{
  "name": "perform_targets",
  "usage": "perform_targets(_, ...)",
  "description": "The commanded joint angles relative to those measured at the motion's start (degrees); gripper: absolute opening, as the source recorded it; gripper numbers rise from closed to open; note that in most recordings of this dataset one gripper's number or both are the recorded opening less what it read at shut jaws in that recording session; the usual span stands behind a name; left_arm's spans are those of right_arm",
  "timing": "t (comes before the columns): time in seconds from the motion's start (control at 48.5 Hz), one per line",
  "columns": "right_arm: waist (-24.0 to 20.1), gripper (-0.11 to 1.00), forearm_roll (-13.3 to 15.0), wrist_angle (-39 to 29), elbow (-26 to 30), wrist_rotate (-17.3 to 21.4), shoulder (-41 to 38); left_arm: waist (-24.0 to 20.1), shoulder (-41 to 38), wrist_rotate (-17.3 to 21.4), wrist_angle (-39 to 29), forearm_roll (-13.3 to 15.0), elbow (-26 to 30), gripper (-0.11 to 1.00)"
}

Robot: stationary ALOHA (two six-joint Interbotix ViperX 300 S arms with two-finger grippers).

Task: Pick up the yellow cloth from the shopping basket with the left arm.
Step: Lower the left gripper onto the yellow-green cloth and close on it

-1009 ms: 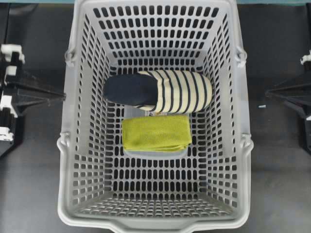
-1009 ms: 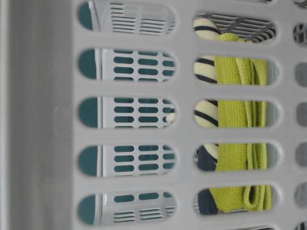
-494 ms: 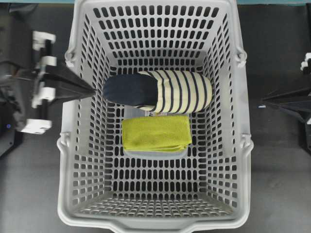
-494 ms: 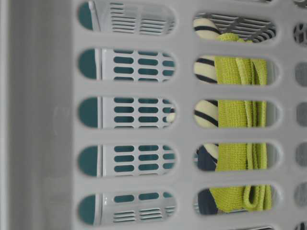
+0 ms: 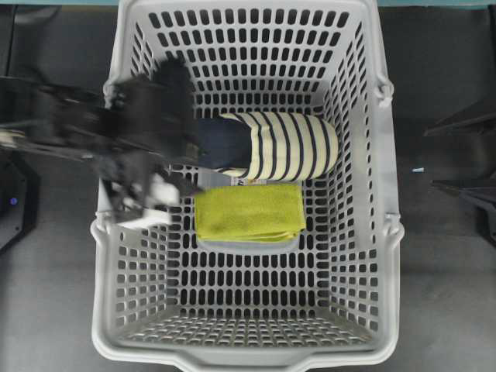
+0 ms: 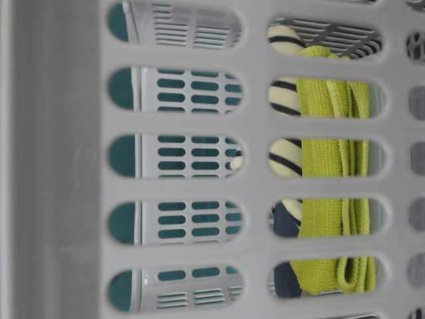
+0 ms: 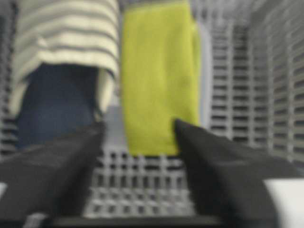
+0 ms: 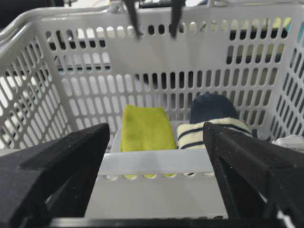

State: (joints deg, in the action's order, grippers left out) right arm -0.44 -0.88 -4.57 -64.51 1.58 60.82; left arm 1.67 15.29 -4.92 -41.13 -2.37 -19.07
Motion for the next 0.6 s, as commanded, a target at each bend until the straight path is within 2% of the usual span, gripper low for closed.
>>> perform_targets(0.0,-0.09,0.76,0.18,0.18,1.23,0.00,-0.44,1.41,-4.39,-0.35,-4.04,-0.18,5.54,0.72)
perform_targets(0.062,-0.18,0.76,0.09,0.44,1.05,0.18,-0.44,1.76,-7.47,-0.44,-6.59,-0.18,8.17,0.85)
perform_targets(0.124,-0.09,0.76,0.09,0.70,0.88,0.18,-0.44,2.02,-10.37,-0.26,-8.09,-0.18,10.46,0.91)
perform_targets(0.309,-0.18,0.76,0.09,1.14,0.88,0.26,-0.44,2.90,-18.02,-0.35,-8.88,-0.18,14.68,0.89)
perform_targets(0.577,-0.18,0.76,0.00,1.32,0.35,0.35,-0.35,3.25,-24.08,-0.53,-8.17,-0.18,14.50,0.89)
